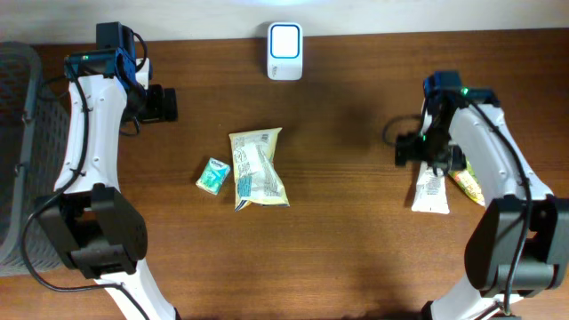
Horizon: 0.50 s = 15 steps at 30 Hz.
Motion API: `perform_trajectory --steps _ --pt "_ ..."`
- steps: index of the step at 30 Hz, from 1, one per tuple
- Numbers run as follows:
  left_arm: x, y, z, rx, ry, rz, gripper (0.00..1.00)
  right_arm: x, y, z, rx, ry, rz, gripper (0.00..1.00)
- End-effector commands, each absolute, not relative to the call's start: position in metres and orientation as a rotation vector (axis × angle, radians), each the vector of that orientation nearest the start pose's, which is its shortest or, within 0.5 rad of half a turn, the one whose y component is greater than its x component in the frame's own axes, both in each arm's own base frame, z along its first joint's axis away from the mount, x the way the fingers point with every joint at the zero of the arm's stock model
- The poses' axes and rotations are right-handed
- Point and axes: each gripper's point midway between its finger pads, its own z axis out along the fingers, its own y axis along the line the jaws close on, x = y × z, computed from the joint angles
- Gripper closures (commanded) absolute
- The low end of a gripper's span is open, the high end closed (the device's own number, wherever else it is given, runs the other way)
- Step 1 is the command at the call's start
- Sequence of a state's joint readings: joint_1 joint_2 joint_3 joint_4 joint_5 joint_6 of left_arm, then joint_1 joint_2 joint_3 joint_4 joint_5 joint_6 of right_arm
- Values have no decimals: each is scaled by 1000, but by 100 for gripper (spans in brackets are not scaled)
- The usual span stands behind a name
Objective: Scan the item barcode
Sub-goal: 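Carry the white tube right and drop it beside the green pouch, then grasp the white snack bag with the right gripper and lift it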
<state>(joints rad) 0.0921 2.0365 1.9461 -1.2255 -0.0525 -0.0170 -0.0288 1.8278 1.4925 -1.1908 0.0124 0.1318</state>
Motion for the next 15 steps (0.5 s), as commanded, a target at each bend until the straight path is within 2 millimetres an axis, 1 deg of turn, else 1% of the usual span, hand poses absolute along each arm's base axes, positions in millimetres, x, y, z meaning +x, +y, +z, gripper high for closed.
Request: perform_trajectory --steps 1,2,3,4,5,6,7,8,9,10,11,12,13,15 --pt "447 50 152 -178 2876 79 1 383 74 156 48 2898 539 6" --pt "447 50 152 -178 2876 79 1 388 119 169 -71 2813 773 1" --pt "447 50 152 -178 2876 79 1 388 145 173 -153 2771 873 1" --pt "447 50 152 -178 2875 79 1 383 198 168 -298 2741 978 1" --pt "447 50 152 -178 2876 79 1 376 227 160 -356 2756 1003 1" --pt "447 50 152 -178 2876 79 1 369 247 153 -424 2756 1019 1" --pt "447 50 152 -178 2876 79 1 350 305 136 -572 2746 1062 23" --pt "447 50 152 -178 2876 79 1 341 335 128 -638 2724 1088 39" --pt "447 50 152 -178 2876 79 1 333 362 117 -705 2693 1072 60" --pt "447 50 152 -178 2876 79 1 330 377 93 -649 2746 941 77" --pt "447 50 152 -178 2876 79 1 320 387 77 -664 2776 912 89" --pt "447 50 152 -178 2876 79 1 311 392 69 -679 2802 908 90" --pt "447 50 152 -178 2876 79 1 306 392 66 -688 2820 900 89" --pt "447 50 152 -178 2876 79 1 295 380 59 -679 2903 858 89"
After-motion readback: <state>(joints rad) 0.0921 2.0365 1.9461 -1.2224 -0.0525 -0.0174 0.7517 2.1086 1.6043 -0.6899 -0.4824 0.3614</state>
